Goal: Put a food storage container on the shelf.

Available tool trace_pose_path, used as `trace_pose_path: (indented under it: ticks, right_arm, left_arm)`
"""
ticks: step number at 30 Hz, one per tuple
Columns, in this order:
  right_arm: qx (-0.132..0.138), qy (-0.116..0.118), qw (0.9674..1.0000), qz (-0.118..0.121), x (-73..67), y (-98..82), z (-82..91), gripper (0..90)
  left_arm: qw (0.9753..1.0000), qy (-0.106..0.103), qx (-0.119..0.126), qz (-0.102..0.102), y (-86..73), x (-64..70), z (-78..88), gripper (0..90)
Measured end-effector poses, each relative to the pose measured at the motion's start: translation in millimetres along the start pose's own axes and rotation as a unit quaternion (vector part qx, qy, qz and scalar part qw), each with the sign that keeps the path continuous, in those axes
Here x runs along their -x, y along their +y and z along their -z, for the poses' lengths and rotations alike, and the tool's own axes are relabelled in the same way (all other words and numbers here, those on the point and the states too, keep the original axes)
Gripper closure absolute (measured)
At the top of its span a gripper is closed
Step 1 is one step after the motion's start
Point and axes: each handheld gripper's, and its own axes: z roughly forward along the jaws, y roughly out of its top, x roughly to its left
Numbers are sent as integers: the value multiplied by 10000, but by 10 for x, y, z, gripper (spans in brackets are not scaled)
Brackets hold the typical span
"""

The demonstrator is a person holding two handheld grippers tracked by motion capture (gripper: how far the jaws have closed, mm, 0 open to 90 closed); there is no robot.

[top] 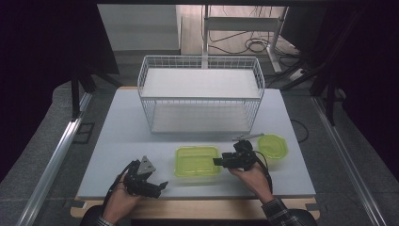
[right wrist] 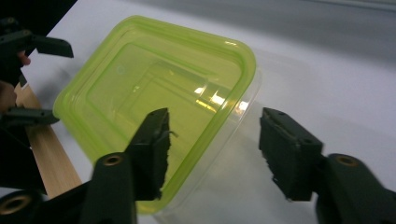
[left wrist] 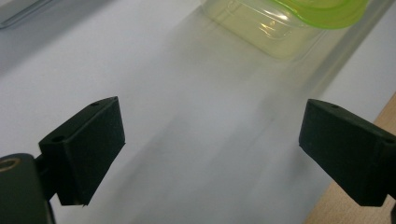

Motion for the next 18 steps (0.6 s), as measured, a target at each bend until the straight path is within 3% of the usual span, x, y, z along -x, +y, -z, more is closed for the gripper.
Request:
trace_pose_path:
  ticks: [3, 6, 8, 10, 12, 14, 18]
  right_arm:
    - [-125, 46, 9997, -203, 41, 30, -53, 537]
    - [-176, 348, 9975, -583, 104, 52, -77, 632]
    - [-252, 541, 9940, -913, 144, 67, -89, 666]
    - [-294, 646, 9914, -1097, 176, 76, -95, 703]
    - [-313, 879, 9862, -1367, 213, 82, -105, 744]
    - [-335, 1043, 9827, -1491, 227, 90, -122, 773]
    - [-371, 1112, 9823, -1463, 195, 120, -138, 794]
  left_arm:
    - [10000, 18, -41, -49, 3, 14, -8, 74]
    - [9999, 21, -68, -91, 6, 26, -15, 75]
    - [9999, 16, -84, -107, 6, 30, -19, 76]
    - [9999, 30, -96, -121, 6, 34, -25, 77]
    - [9999, 38, -96, -128, 7, 39, -28, 77]
    - [9998, 44, -108, -143, 7, 37, -27, 77]
    - [9998, 61, -93, -137, 4, 30, -21, 77]
